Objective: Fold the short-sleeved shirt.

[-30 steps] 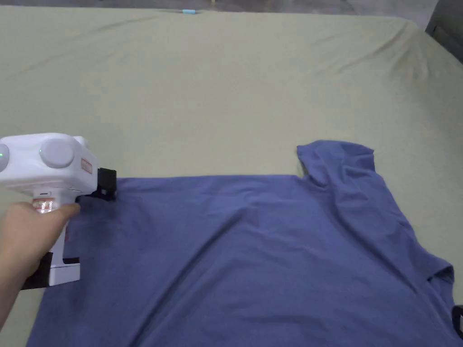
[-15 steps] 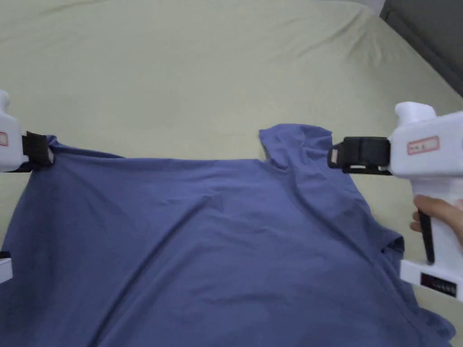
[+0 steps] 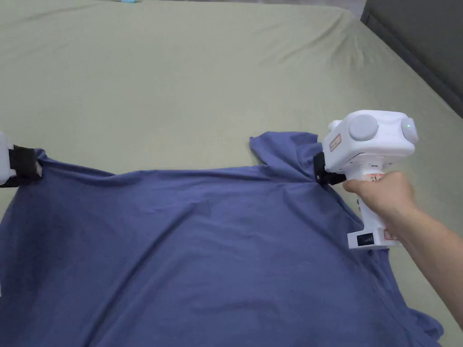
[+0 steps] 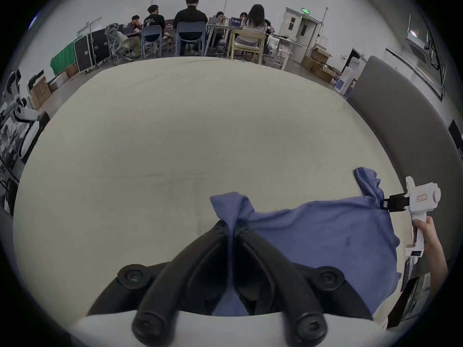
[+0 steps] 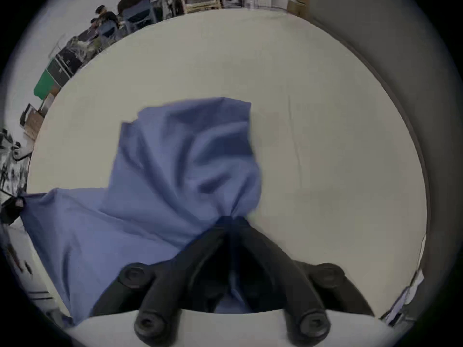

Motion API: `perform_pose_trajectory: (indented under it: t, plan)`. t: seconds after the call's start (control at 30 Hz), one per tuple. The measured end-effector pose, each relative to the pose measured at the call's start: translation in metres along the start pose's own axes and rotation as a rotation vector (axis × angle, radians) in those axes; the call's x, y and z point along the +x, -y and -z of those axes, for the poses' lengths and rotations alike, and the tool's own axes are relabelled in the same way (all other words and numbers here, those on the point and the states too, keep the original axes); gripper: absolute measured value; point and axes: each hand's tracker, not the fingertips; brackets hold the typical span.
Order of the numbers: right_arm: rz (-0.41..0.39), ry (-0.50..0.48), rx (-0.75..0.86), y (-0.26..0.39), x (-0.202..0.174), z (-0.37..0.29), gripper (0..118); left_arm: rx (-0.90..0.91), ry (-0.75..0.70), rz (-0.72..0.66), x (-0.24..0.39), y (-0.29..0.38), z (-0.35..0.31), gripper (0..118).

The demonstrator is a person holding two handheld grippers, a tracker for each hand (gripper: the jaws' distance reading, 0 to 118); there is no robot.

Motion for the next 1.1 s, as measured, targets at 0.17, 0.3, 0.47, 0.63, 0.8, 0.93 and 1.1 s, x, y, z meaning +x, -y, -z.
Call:
perform_pose_trajectory:
  t: [0.17, 0.3, 0.47, 0.63, 0.8, 0.93, 1.1]
  plan:
    - [-0.016, -0.079, 0.092, 0.005, 0.000, -0.053, 4, 0.076, 0.035, -0.015, 0.003, -0.001, -0.047, 1]
    - [-0.029, -0.106, 0.280, 0.004, 0.015, -0.138, 4, 0.194, 0.057, 0.005, 0.004, -0.016, -0.113, 1]
    - [-0.038, -0.129, 0.520, -0.005, 0.025, -0.257, 4, 0.369, 0.055, 0.042, 0.015, -0.041, -0.208, 1]
    - [-0.004, -0.166, 0.750, -0.048, 0.027, -0.375, 4, 0.539, 0.017, 0.065, 0.029, -0.100, -0.297, 1]
    - [-0.030, -0.119, 0.936, -0.114, 0.006, -0.482, 4, 0.716, -0.055, 0.081, 0.044, -0.184, -0.370, 1]
    - [-0.001, -0.093, 1.037, -0.158, -0.005, -0.533, 4, 0.829, -0.096, 0.074, 0.046, -0.240, -0.399, 1]
    - [-0.011, -0.063, 1.031, -0.184, -0.008, -0.516, 4, 0.861, -0.146, 0.110, 0.040, -0.255, -0.371, 1]
